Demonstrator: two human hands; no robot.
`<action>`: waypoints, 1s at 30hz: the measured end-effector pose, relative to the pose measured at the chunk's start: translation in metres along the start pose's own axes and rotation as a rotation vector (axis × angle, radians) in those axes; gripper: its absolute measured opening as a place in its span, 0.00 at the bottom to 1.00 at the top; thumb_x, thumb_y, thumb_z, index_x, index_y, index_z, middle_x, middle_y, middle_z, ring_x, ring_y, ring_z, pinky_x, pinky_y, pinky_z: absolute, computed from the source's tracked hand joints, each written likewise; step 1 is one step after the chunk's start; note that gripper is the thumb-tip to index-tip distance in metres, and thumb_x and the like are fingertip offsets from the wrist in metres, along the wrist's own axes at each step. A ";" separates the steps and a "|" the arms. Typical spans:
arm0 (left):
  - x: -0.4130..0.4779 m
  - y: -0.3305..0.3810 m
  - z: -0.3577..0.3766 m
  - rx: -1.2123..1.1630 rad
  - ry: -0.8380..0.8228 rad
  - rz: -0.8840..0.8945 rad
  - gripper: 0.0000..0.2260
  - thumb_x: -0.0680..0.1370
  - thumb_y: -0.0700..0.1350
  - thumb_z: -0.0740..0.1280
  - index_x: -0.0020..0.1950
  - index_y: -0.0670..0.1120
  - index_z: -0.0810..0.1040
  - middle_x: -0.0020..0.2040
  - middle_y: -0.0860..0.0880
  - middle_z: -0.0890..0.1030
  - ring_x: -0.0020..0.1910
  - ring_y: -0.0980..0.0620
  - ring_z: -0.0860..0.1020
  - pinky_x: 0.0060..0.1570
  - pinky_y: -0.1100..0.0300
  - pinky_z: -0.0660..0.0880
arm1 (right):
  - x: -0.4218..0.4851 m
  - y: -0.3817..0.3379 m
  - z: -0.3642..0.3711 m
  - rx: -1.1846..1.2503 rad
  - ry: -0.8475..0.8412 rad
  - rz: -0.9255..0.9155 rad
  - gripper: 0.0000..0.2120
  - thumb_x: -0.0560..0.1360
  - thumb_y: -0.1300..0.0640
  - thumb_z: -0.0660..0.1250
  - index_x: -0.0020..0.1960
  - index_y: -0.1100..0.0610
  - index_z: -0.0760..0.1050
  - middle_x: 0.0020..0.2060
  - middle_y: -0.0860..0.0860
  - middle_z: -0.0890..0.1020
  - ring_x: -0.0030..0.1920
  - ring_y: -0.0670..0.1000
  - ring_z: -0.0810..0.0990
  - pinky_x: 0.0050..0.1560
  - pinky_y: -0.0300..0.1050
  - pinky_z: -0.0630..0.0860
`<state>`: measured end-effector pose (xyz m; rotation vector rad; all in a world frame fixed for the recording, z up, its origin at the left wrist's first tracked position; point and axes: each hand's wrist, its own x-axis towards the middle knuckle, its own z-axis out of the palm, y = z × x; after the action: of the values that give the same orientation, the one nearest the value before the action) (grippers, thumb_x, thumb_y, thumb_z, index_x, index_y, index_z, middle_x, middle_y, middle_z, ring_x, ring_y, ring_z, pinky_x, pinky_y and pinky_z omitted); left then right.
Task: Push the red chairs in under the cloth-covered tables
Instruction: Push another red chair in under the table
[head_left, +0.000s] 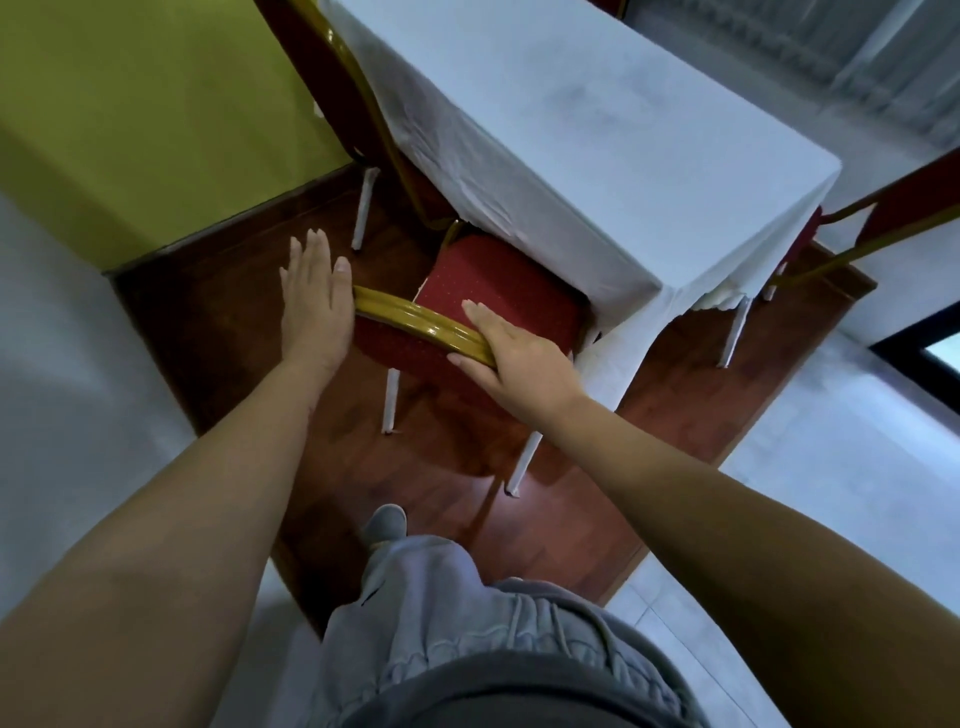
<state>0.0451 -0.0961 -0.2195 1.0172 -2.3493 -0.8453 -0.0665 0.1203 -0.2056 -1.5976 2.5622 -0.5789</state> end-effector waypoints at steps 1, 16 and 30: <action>0.010 -0.005 -0.003 -0.003 -0.012 0.010 0.24 0.85 0.51 0.45 0.79 0.43 0.51 0.80 0.47 0.52 0.79 0.52 0.45 0.76 0.54 0.39 | 0.007 -0.005 0.003 0.002 0.009 0.014 0.32 0.79 0.37 0.56 0.77 0.54 0.59 0.73 0.52 0.68 0.73 0.50 0.67 0.67 0.46 0.68; 0.134 -0.050 -0.024 0.012 -0.174 0.129 0.24 0.84 0.53 0.44 0.80 0.45 0.50 0.80 0.49 0.51 0.78 0.55 0.44 0.76 0.55 0.40 | 0.104 -0.050 0.030 -0.077 0.087 0.186 0.33 0.79 0.37 0.55 0.78 0.54 0.56 0.75 0.52 0.64 0.75 0.49 0.61 0.73 0.39 0.51; 0.208 -0.056 -0.013 0.106 -0.245 0.204 0.26 0.83 0.55 0.41 0.80 0.46 0.49 0.80 0.48 0.47 0.78 0.53 0.43 0.76 0.52 0.40 | 0.164 -0.035 0.043 -0.231 0.107 0.260 0.34 0.79 0.35 0.50 0.77 0.56 0.59 0.74 0.53 0.67 0.75 0.51 0.62 0.77 0.45 0.50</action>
<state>-0.0506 -0.2891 -0.2171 0.7303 -2.6745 -0.8122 -0.1008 -0.0496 -0.2104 -1.2853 2.9462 -0.3645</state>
